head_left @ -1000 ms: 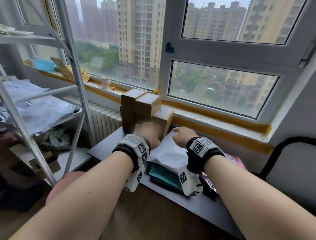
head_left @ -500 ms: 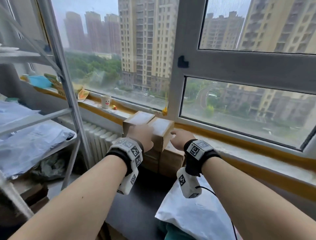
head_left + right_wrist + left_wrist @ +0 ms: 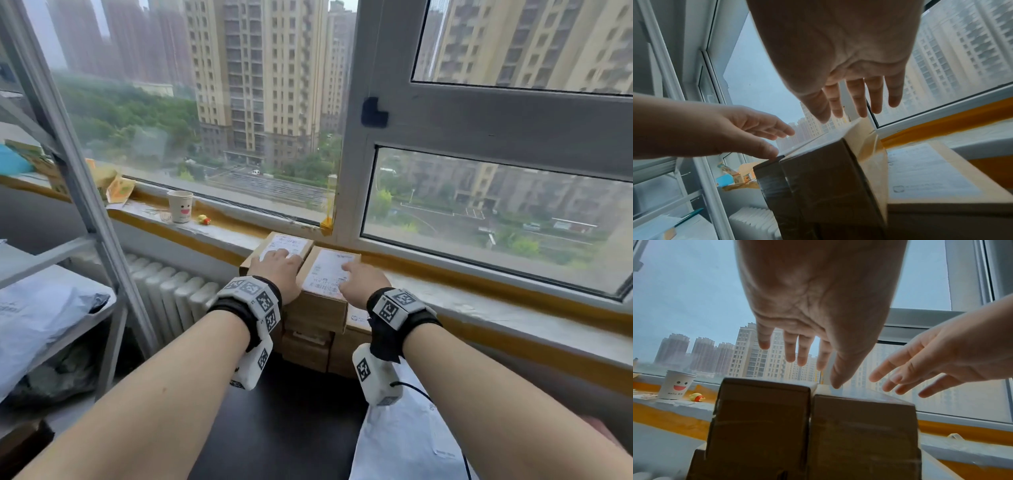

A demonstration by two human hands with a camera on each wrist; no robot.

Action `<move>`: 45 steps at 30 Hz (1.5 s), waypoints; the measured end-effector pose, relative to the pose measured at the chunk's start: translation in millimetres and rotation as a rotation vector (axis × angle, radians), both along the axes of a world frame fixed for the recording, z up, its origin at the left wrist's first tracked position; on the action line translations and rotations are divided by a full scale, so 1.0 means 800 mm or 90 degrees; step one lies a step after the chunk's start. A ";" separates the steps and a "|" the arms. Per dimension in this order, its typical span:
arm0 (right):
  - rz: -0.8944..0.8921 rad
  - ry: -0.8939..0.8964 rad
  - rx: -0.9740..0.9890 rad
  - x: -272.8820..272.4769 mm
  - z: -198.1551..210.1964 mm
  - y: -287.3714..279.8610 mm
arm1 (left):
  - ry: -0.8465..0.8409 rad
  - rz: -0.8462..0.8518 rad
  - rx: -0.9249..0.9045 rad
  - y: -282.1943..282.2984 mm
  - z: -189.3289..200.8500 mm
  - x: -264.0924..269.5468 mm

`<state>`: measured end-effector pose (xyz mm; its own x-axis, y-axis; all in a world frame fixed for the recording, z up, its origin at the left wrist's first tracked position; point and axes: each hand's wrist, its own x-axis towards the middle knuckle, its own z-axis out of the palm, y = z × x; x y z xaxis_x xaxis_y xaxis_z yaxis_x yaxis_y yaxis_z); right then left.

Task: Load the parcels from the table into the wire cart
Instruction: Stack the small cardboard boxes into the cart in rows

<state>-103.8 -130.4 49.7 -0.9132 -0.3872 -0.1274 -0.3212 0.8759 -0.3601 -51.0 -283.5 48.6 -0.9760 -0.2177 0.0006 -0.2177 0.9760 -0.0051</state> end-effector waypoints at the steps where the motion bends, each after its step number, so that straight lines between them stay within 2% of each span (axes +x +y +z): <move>1: 0.000 0.002 -0.002 -0.003 0.003 -0.011 | 0.004 -0.001 0.004 -0.012 0.000 -0.004; 5: 0.012 0.030 0.002 -0.006 0.015 -0.055 | 0.015 0.004 0.021 -0.050 0.002 -0.015; 9: 0.003 0.025 0.056 -0.010 0.018 -0.105 | 0.023 0.013 0.038 -0.086 0.001 -0.027; 14: -0.064 0.014 0.132 -0.027 0.009 -0.147 | -0.003 0.006 0.067 -0.120 -0.009 -0.039; 21: -0.140 0.019 0.145 -0.050 -0.004 -0.163 | -0.088 0.047 0.218 -0.154 -0.027 -0.070; 32: -0.204 0.002 0.124 -0.062 -0.007 -0.186 | -0.117 0.063 0.460 -0.182 -0.048 -0.087; 37: -0.203 0.021 0.093 -0.061 -0.013 -0.202 | -0.099 0.091 0.568 -0.193 -0.059 -0.092; 42: -0.197 0.057 -0.011 -0.051 -0.004 -0.217 | -0.003 0.140 0.680 -0.198 -0.053 -0.092; 45: -0.215 0.058 -0.110 -0.047 0.005 -0.224 | 0.066 0.122 0.614 -0.201 -0.039 -0.088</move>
<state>-141.6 -309.5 53.4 -0.9975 -0.0707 0.0012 -0.0620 0.8670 -0.4944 -121.3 -444.1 17.0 -0.9296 -0.3237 -0.1761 -0.3261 0.5001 0.8022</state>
